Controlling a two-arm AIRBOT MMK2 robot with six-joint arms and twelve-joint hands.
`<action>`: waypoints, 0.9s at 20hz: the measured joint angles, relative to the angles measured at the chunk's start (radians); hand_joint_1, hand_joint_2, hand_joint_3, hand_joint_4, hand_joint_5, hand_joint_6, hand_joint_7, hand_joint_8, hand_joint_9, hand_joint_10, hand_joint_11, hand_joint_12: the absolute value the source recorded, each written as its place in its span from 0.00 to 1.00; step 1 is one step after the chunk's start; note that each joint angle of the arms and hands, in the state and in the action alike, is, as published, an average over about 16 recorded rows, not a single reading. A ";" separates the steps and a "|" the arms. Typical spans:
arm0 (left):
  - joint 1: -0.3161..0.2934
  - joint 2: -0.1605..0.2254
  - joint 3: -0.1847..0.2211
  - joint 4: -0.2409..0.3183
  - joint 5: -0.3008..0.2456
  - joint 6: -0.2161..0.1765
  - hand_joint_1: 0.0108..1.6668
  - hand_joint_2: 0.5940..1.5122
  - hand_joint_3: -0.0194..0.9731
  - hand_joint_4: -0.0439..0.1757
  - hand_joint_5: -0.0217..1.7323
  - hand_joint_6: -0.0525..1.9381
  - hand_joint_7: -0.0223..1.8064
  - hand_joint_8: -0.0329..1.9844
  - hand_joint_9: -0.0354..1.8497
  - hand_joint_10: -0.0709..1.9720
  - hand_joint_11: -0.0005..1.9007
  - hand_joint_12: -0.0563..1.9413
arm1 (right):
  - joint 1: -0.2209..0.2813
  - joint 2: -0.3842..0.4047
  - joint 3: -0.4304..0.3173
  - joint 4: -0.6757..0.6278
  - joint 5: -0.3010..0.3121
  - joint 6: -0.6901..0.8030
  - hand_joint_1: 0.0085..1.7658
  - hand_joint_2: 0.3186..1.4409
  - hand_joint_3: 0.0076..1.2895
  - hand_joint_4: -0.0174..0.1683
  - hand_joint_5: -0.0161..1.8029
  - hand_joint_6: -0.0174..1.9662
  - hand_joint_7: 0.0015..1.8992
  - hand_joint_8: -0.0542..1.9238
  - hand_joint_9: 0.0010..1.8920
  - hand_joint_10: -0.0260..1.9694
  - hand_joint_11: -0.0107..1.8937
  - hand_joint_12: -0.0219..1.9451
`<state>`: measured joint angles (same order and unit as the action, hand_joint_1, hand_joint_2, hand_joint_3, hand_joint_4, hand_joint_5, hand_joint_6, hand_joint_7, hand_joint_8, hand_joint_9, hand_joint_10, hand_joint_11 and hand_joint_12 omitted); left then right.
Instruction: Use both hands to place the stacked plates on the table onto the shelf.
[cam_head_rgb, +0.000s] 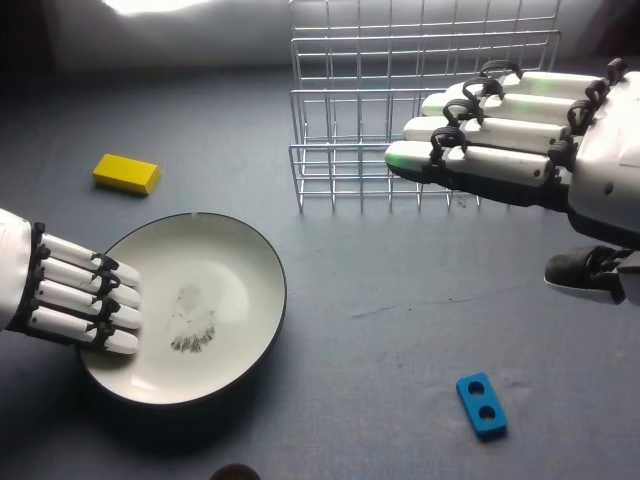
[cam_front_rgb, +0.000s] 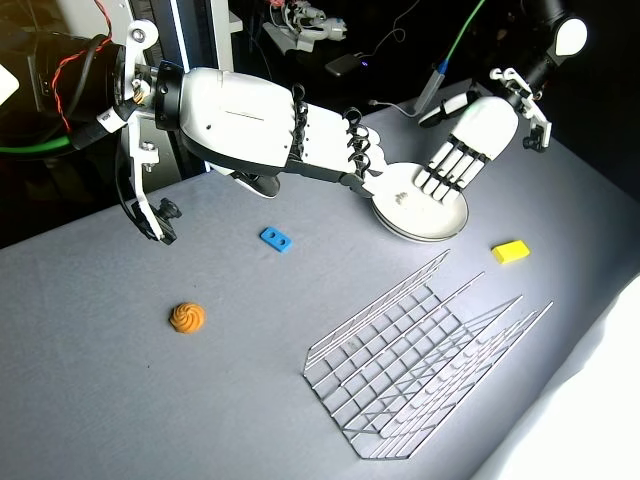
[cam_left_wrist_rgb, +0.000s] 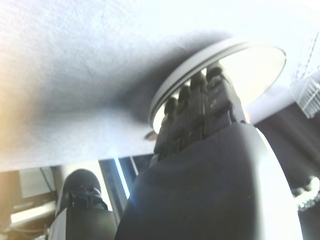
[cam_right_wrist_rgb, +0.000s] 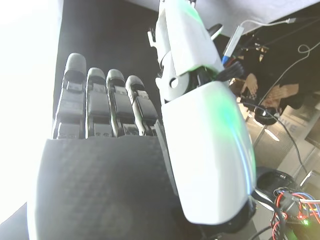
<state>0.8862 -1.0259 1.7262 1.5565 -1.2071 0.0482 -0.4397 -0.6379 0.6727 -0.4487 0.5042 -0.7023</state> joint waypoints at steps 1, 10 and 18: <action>0.002 -0.001 0.002 -0.001 0.000 0.000 0.00 0.47 0.04 0.20 0.02 0.02 0.01 0.01 0.03 0.04 0.01 0.02 | 0.000 0.000 0.000 -0.002 0.000 -0.002 0.76 0.67 0.01 0.11 0.02 0.02 0.01 0.04 0.01 0.02 0.01 0.19; 0.013 -0.017 -0.001 -0.014 0.001 -0.002 0.00 0.47 0.04 0.19 0.01 0.02 0.01 0.01 0.02 0.04 0.01 0.02 | 0.000 -0.006 0.000 -0.039 -0.025 -0.029 0.72 0.66 0.01 0.11 0.02 0.02 0.01 0.04 0.01 0.02 0.01 0.15; -0.014 -0.052 -0.022 -0.012 0.015 -0.025 0.00 0.47 0.04 0.18 0.01 0.02 0.01 0.01 0.02 0.04 0.01 0.03 | 0.012 -0.064 0.005 -0.074 -0.081 -0.126 0.71 0.66 0.01 0.11 0.02 0.02 0.01 0.04 0.01 0.02 0.01 0.17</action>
<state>0.8717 -1.0779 1.7042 1.5447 -1.1918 0.0232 -0.4278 -0.7018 0.6782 -0.5231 0.4230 -0.8286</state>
